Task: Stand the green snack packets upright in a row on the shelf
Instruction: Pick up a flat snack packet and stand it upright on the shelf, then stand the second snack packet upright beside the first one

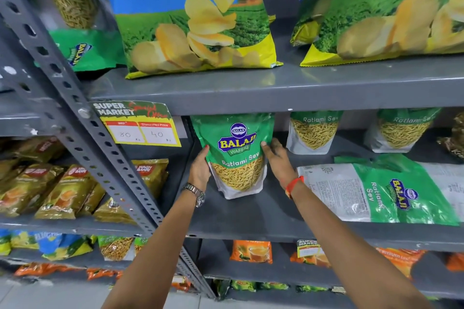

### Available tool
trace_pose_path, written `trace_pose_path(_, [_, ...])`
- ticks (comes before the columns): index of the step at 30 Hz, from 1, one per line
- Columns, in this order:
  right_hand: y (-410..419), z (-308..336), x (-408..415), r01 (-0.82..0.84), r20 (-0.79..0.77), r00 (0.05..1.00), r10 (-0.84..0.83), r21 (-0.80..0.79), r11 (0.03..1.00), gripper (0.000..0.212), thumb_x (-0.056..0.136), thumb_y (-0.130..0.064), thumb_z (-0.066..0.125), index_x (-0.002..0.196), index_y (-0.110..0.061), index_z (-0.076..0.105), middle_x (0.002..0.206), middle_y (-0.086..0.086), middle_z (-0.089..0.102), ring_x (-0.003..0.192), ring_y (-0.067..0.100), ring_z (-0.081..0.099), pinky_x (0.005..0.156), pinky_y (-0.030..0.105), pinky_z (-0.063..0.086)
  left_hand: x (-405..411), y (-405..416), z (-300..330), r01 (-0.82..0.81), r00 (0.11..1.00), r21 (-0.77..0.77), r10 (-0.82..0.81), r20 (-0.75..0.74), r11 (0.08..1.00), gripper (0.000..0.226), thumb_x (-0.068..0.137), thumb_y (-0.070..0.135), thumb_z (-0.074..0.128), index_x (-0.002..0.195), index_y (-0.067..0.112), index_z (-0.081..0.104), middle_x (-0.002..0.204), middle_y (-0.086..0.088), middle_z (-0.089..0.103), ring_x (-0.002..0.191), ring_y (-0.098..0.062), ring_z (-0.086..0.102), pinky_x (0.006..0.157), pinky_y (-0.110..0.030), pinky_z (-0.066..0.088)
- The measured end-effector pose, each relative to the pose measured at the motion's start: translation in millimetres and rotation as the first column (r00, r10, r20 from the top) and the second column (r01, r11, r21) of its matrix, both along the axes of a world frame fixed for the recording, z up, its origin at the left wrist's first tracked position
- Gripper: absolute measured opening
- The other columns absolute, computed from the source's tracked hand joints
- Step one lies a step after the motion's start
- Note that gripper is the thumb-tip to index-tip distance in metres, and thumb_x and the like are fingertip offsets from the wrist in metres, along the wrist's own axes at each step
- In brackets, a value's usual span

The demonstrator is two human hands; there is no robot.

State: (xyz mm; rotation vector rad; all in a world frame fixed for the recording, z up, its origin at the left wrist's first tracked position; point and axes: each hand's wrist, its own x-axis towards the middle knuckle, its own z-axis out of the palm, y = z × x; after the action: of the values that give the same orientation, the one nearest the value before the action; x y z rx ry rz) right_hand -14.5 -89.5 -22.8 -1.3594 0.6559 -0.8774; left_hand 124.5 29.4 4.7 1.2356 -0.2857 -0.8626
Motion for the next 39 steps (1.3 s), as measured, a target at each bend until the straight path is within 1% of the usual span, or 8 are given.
trace_pose_path(7, [14.5,-1.1,-5.7,0.072,0.012,0.997,-0.072,0.030,0.997,0.026,0.098,-0.017,0.036,0.115,-0.007,0.054,0.126,0.019,0.059,0.107,0.015,0.055,0.079,0.007,0.047,-10.6,4.5,10.6,-0.046,0.996,0.105,0.038,0.078,0.993,0.045,0.095,0.025,0.038,0.127,-0.005,0.046,0.136,-0.026,0.047,0.123,-0.038,0.048,0.093,-0.040,0.041])
trace_pose_path(13, [45.4,3.2,-28.8,0.100,0.024,0.995,-0.099,-0.017,0.995,0.029,0.099,-0.010,0.034,0.111,0.007,0.054,0.123,0.032,0.056,0.101,0.016,0.052,0.074,0.001,0.047,-21.2,26.5,4.7,0.006,0.997,0.091,-0.013,0.080,0.996,0.045,0.095,0.028,0.036,0.125,-0.003,0.048,0.136,-0.024,0.048,0.084,-0.022,0.062,0.064,-0.024,0.051])
trace_pose_path(20, [91.1,1.5,-49.2,0.179,0.021,0.984,-0.178,-0.021,0.984,0.030,0.099,-0.010,0.034,0.112,0.008,0.054,0.125,0.031,0.055,0.110,0.024,0.054,0.077,0.001,0.041,-37.7,58.6,3.5,0.007,0.999,0.132,-0.014,0.052,0.991,0.046,0.094,0.032,0.037,0.125,0.000,0.050,0.136,-0.020,0.050,0.118,-0.029,0.052,0.072,-0.029,0.046])
trace_pose_path(23, [100.4,4.2,-52.0,0.200,-0.024,0.979,-0.201,-0.020,0.980,0.030,0.098,-0.015,0.037,0.119,0.001,0.052,0.127,0.023,0.057,0.119,0.030,0.052,0.082,0.005,0.042,-41.9,67.0,4.6,-0.001,0.998,0.124,-0.007,0.068,0.992,0.046,0.094,0.031,0.040,0.130,0.003,0.046,0.139,-0.017,0.048,0.125,-0.030,0.048,0.095,-0.041,0.044])
trace_pose_path(26, [110.7,3.3,-64.0,0.314,0.005,0.949,-0.315,0.031,0.949,0.033,0.096,-0.012,0.043,0.127,-0.003,0.045,0.116,0.005,0.057,0.107,0.015,0.053,0.083,0.009,0.044,-56.0,79.5,-2.2,-0.253,0.947,0.026,0.243,0.210,0.967,0.036,0.092,0.015,0.046,0.124,-0.002,0.048,0.125,-0.016,0.055,0.115,-0.025,0.051,0.102,-0.037,0.040])
trace_pose_path(31, [116.5,-11.7,-106.0,0.817,-0.002,0.564,-0.826,0.145,0.558,0.008,0.090,-0.011,0.052,0.096,-0.015,0.051,0.092,0.003,0.058,0.078,0.017,0.057,0.070,0.028,0.043,-122.7,98.2,-38.4,-0.539,0.788,-0.087,0.538,0.298,0.838,0.010,0.085,0.003,0.047,0.077,0.009,0.045,0.069,0.006,0.046,0.058,0.010,0.048,0.055,-0.003,0.036])
trace_pose_path(35, [92.3,-23.9,-147.9,0.943,-0.312,0.330,-0.891,0.155,0.295,0.034,0.088,-0.024,0.057,0.113,-0.002,0.047,0.128,0.024,0.044,0.117,0.041,0.041,0.097,0.045,0.038,-184.4,73.3,-54.7,-0.192,0.898,-0.038,0.191,0.395,0.981,0.017,0.083,0.007,0.047,0.072,0.020,0.050,0.069,0.006,0.047,0.065,-0.008,0.045,0.060,-0.016,0.039])
trace_pose_path(39, [68.7,-23.8,-180.8,0.881,-0.409,0.392,-0.824,0.424,0.209,0.049,0.088,-0.026,0.058,0.127,-0.006,0.035,0.133,0.024,0.040,0.121,0.040,0.042,0.104,0.050,0.037,-214.2,10.2,-33.4,0.164,0.650,0.097,-0.182,0.737,0.982,0.012,0.082,0.008,0.051,0.087,0.015,0.059,0.086,0.004,0.063,0.080,-0.003,0.058,0.069,-0.015,0.045])
